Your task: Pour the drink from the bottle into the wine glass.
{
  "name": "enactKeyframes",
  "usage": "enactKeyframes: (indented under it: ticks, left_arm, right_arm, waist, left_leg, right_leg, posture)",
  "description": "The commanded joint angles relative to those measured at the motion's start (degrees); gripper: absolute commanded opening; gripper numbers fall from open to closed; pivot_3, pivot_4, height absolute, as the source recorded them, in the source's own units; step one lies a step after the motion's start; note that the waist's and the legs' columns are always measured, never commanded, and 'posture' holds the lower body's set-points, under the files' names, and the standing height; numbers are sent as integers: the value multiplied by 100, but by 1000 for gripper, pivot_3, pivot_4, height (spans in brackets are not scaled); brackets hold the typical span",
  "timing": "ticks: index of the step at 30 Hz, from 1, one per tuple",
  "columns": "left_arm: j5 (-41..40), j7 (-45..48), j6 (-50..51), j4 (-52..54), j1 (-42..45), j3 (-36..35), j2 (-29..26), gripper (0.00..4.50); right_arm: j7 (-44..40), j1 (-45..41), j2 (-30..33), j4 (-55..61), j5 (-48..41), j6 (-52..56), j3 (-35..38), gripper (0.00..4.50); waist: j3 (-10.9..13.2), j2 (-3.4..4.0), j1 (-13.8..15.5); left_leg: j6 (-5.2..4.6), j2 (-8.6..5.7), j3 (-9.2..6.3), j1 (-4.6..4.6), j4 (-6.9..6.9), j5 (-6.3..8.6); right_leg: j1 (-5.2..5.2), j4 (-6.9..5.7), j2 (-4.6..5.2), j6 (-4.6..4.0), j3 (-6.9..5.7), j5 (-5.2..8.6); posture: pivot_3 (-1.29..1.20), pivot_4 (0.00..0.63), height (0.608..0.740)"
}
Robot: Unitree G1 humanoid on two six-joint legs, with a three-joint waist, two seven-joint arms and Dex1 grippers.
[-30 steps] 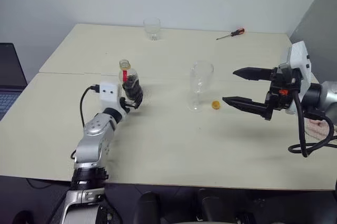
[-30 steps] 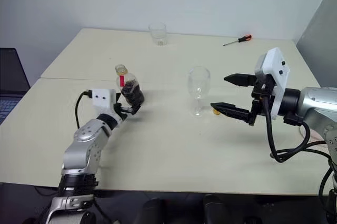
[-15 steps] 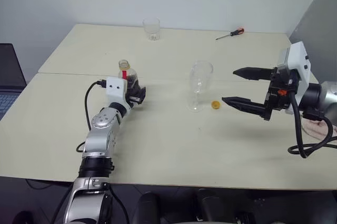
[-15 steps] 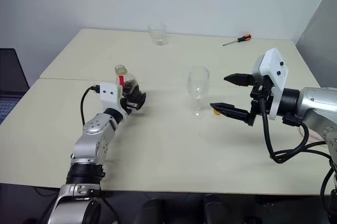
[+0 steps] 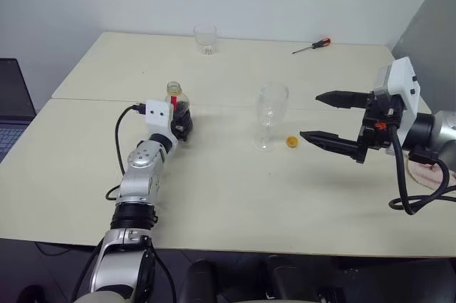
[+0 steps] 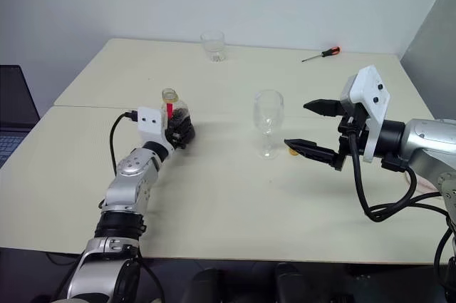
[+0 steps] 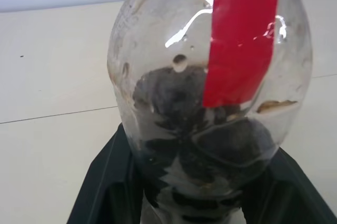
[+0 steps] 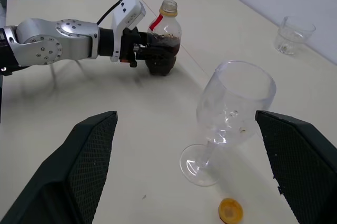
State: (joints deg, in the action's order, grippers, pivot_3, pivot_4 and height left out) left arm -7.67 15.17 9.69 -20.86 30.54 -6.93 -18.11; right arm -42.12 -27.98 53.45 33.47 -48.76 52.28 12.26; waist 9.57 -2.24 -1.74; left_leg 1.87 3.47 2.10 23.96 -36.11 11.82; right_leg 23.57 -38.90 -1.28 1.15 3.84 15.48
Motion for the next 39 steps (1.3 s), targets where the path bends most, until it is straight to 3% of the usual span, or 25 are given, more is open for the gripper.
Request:
enactKeyframes:
  ticks: [1, 6, 12, 15, 25, 33, 39]
  left_arm:
    - [47, 30, -132, 84, 144, 33, 9, 2302]
    - [7, 90, -146, 38, 214, 20, 31, 2302]
    - [6, 113, -174, -8, 278, 9, 54, 1298]
    - [13, 121, -144, -10, 305, 27, 60, 1001]
    - [-9, 135, -19, -102, 666, 5, 1, 1001]
    - [266, 708, -269, -884, 1963, 378, -214, 1001]
    - [864, 1294, -1016, -2091, 3045, 949, -390, 1001]
  right_arm:
    - [49, 4, 86, 112, -48, -6, 136, 4500]
    - [71, -8, 85, 105, -37, -9, 122, 4500]
    - [109, -22, 83, 100, -33, -10, 100, 4500]
    - [150, -31, 75, 101, -28, -8, 103, 4500]
    - [236, -2, 124, 67, 9, 9, 210, 4500]
    - [334, 263, 152, 141, -120, 20, 680, 4500]
    - [504, 363, 190, 337, -303, 52, 926, 4500]
  waist:
    - [0, 0, 1]
    - [0, 0, 3]
    - [0, 0, 2]
    - [0, 0, 4]
    - [2, -2, 6]
    - [7, -10, 10]
    - [9, -13, 0]
  left_leg:
    - [0, 0, 0, 0, 0, 0]
    - [0, 0, -1, 0, 0, 0]
    - [0, 0, 0, 0, -1, 0]
    - [0, 0, -1, 1, 0, 0]
    - [0, -1, -5, 4, -1, 0]
    - [0, -6, -6, 8, -1, 0]
    - [0, -7, -2, 7, 2, 0]
  right_leg:
    - [0, 0, 0, 0, 0, 0]
    - [0, 0, 0, 0, 0, 0]
    - [0, 0, 0, 0, -3, 0]
    - [0, 0, 0, 0, -3, 0]
    - [0, 0, 0, 0, -6, 0]
    - [0, 3, -1, 0, -20, 0]
    - [1, 5, -1, 1, -23, 0]
  posture:
    - [0, 150, 740]
    - [0, 150, 740]
    - [0, 150, 740]
    - [0, 150, 740]
    - [0, 150, 740]
    - [0, 150, 740]
    - [0, 150, 740]
